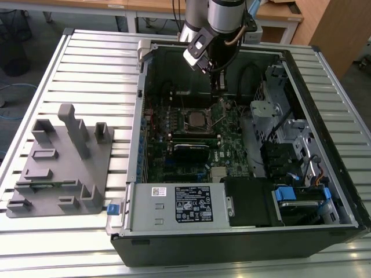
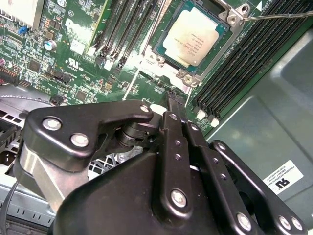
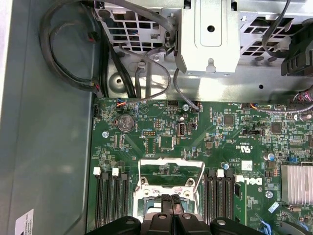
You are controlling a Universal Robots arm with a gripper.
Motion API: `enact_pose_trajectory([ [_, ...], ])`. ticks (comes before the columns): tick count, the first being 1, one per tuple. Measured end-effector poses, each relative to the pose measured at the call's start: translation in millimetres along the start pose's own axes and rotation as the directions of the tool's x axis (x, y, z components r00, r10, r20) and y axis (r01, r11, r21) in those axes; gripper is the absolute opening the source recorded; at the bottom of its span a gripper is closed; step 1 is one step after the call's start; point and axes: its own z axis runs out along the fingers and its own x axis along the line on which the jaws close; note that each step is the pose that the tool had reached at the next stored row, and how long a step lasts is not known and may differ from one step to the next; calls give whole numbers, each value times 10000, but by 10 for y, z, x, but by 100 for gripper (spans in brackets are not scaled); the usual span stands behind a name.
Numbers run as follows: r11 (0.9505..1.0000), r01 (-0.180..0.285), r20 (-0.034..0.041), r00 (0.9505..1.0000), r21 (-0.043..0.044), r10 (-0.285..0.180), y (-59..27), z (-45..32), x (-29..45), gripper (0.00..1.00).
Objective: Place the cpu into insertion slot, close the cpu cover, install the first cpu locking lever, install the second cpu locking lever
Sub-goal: 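Close the cpu cover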
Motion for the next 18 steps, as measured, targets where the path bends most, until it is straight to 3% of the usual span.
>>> enact_pose_trajectory([
  [13, 10000, 1, 0, 10000, 0, -1, 44, 4, 0, 11],
  [18, 10000, 1, 0, 10000, 0, -1, 102, 9, -1, 11],
])
